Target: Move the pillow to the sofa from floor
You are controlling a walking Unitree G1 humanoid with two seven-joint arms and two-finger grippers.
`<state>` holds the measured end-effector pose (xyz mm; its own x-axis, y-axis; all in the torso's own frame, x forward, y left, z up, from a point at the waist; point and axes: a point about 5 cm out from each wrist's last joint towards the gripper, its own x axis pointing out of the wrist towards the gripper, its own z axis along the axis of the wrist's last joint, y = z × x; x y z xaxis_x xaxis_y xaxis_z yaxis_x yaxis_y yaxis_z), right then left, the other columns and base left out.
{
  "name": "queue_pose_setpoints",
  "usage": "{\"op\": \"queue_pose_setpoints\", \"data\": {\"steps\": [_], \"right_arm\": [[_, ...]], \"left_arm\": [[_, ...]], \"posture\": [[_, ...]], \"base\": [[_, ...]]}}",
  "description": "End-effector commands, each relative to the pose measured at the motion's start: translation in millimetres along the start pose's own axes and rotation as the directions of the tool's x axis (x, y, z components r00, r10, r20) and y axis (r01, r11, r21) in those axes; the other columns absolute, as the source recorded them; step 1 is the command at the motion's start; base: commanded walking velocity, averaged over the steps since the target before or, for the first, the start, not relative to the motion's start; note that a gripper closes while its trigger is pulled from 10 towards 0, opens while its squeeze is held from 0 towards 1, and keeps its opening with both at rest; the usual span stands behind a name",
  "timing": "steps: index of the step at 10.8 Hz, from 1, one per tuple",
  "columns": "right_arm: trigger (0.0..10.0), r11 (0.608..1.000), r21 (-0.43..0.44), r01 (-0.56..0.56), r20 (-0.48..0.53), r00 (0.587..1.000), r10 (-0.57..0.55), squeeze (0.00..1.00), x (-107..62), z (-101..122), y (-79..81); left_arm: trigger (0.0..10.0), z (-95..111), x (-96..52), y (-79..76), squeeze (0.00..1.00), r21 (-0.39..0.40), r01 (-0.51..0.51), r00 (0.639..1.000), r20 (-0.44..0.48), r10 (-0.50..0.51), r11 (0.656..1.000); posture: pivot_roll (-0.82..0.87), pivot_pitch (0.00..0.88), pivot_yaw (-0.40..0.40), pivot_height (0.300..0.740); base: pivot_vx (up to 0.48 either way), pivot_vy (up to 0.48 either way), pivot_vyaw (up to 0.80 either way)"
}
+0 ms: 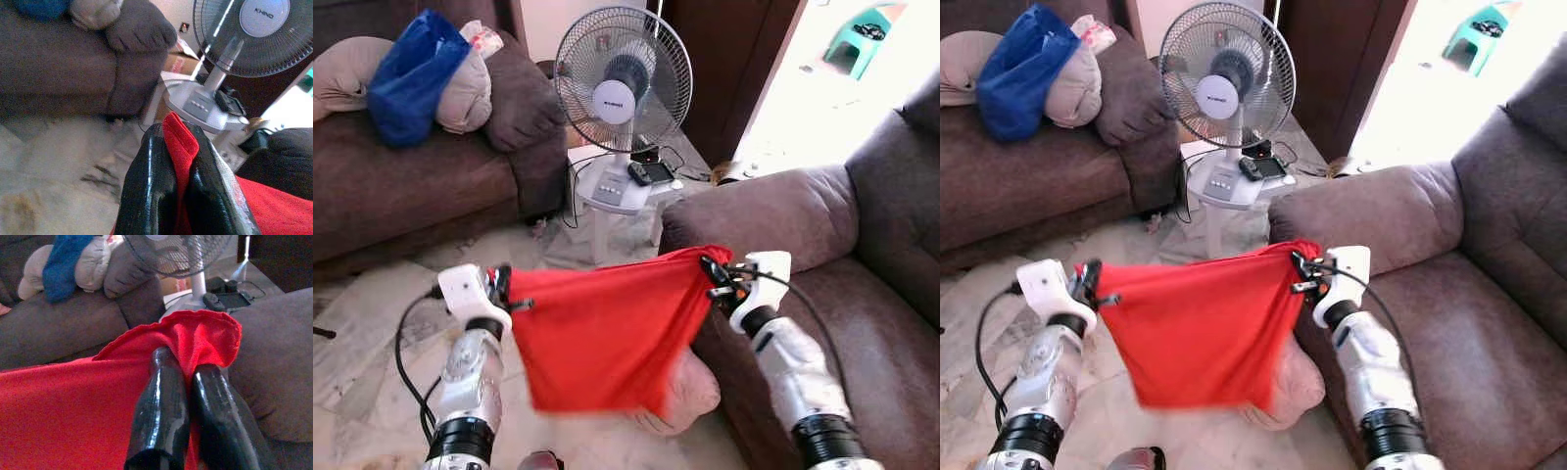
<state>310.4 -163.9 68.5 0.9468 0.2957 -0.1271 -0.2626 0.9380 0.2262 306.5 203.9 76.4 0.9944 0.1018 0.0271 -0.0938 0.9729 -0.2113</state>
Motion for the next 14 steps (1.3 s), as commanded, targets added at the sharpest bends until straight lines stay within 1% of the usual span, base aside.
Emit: {"op": "queue_pose_setpoints", "data": {"steps": [1,2,3,5,6,7,9,10,11,14], "right_arm": [[10.0,0.99,-0.071,0.125,0.093,0.989,-0.118,0.0,-0.3,15,-16.6],[10.0,0.985,-0.084,0.153,0.072,0.986,-0.147,0.0,-0.8,5,-17.3],[10.0,0.978,-0.072,0.198,0.078,0.978,-0.192,0.0,-0.2,-1,-17.2],[10.0,0.973,-0.065,0.224,0.102,0.971,-0.216,0.0,3.4,4,-17.5],[10.0,0.975,-0.073,0.21,0.118,0.973,-0.201,0.0,8.8,7,-13.8],[10.0,0.973,-0.082,0.215,0.125,0.971,-0.204,0.0,10.8,8,-13.5],[10.0,0.972,-0.081,0.221,0.132,0.969,-0.209,0.0,12.5,9,-13.0],[10.0,0.969,-0.076,0.234,0.119,0.967,-0.224,0.0,11.7,4,-13.9],[10.0,0.97,-0.07,0.233,0.104,0.969,-0.225,0.0,11.3,1,-13.9],[10.0,0.969,-0.069,0.237,0.114,0.967,-0.229,0.0,11.3,0,-15.5]], "left_arm": [[10.0,14,0.2,-5.2,0.0,0.074,0.005,0.996,0.086,-0.011,0.997],[10.0,7,-3.0,-12.6,0.0,0.117,0.022,0.997,0.068,-0.03,0.993],[10.0,-1,-7.4,-16.0,0.0,0.131,0.006,0.999,0.043,-0.012,0.991],[10.0,-2,-7.5,-17.7,0.0,0.146,0.01,0.999,0.034,-0.015,0.989],[10.0,0,-5.9,-14.8,0.0,0.166,-0.017,0.999,0.042,0.01,0.986],[10.0,0,-5.5,-16.1,0.0,0.171,-0.017,0.999,0.043,0.01,0.985],[10.0,-4,-7.2,-21.2,0.0,0.16,-0.007,0.999,0.035,0.001,0.987],[10.0,-4,-7.7,-21.4,0.0,0.158,-0.014,0.999,0.034,0.009,0.987],[10.0,-3,-6.7,-20.7,0.0,0.157,-0.016,0.999,0.038,0.011,0.987],[10.0,-5,-8.3,-20.9,0.0,0.159,-0.015,0.999,0.03,0.01,0.987]], "posture": [[0.09,0.078,-0.068,0.74],[0.09,0.078,-0.068,0.74],[0.08,0.075,-0.062,0.74],[0.07,0.06,-0.058,0.74],[0.08,0.043,-0.063,0.74],[0.09,0.029,-0.067,0.74],[0.08,0.019,-0.067,0.74],[0.09,0.015,-0.068,0.74],[0.09,0.01,-0.067,0.74],[0.09,0.004,-0.063,0.74]], "base": [[0.0,0.0,0.0],[0.0,0.0,0.0],[0.0,0.0,0.0],[0.0,0.0,0.0],[0.0,0.0,0.0],[0.0,0.0,0.0],[0.0,0.0,0.0],[0.0,0.371,0.0],[0.0,0.379,-0.8],[0.0,0.368,-0.8]]}}
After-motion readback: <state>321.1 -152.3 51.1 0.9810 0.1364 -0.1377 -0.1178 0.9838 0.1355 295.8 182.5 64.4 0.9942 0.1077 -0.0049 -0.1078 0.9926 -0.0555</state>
